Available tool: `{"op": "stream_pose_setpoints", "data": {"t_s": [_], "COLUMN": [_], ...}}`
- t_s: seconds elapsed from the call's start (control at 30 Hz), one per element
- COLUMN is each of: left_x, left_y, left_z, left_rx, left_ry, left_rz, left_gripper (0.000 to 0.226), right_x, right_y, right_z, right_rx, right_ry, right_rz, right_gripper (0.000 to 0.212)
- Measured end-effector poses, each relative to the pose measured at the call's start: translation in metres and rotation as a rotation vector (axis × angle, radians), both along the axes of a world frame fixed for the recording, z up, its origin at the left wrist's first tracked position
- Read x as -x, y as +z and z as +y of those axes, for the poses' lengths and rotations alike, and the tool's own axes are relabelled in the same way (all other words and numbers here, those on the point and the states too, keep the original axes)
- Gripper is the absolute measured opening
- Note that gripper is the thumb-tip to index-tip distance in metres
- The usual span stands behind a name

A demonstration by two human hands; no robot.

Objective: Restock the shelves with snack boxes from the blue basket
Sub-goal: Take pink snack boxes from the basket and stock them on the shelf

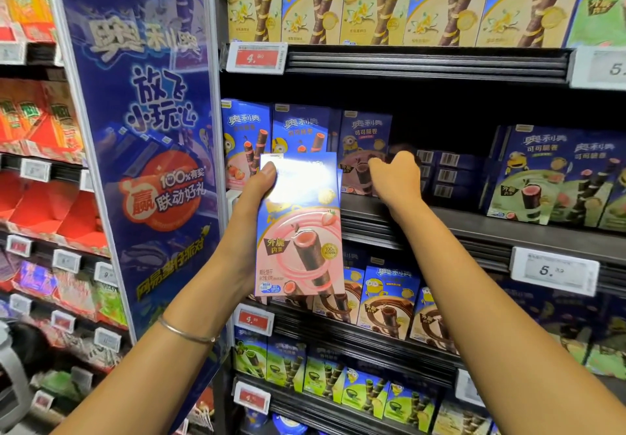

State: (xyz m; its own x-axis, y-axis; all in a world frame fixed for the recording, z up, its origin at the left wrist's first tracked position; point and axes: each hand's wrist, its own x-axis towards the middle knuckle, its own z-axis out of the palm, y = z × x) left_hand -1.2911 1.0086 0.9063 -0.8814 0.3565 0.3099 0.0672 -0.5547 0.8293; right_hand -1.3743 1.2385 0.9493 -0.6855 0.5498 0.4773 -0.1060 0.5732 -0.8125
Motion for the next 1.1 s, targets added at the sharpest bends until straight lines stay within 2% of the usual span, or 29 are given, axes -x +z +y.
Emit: {"op": "stream_pose_setpoints", "data": {"t_s": [0.1,0.23,0.3,0.53,0.77,0.9,0.97,1.03,1.1], "left_x": [-0.001,-0.002,-0.002,-0.002,-0.001,0.000,0.000,-0.001,-0.002], "left_y": [0.000,0.000,-0.001,-0.003,-0.005,-0.006,-0.006,-0.009,-0.013], "left_z": [0.002,0.001,-0.001,-0.002,-0.001,0.001,0.002,0.005,0.009], "left_rx": [-0.023,-0.007,-0.006,-0.007,-0.021,-0.039,-0.046,-0.045,-0.056], "left_ry": [0.017,0.008,-0.010,-0.035,-0.036,-0.038,-0.048,-0.034,-0.007], "left_rz": [-0.013,0.002,0.011,0.031,0.029,0.021,0.021,0.033,0.038], "left_gripper": [0.045,0.047,0.049,0.047,0.046,0.045,0.046,0.046,0.046], "right_x": [-0.004,-0.002,0.001,0.003,0.009,0.006,-0.006,-0.026,-0.056], "right_y": [-0.007,-0.004,-0.004,0.001,0.001,0.000,0.000,0.000,-0.003], "right_z": [-0.005,-0.002,0.001,0.006,0.009,0.010,0.007,0.001,-0.013], "right_rx": [-0.002,0.060,0.115,0.104,0.083,0.108,0.148,0.203,0.260], "right_ry": [-0.003,0.020,0.096,0.087,0.087,0.138,0.123,0.069,0.148], "right_rz": [0.061,0.059,0.036,-0.033,-0.100,-0.137,-0.097,0.027,0.178], "right_gripper": [0.026,0.022,0.026,0.028,0.013,0.021,0.030,0.037,0.035]}}
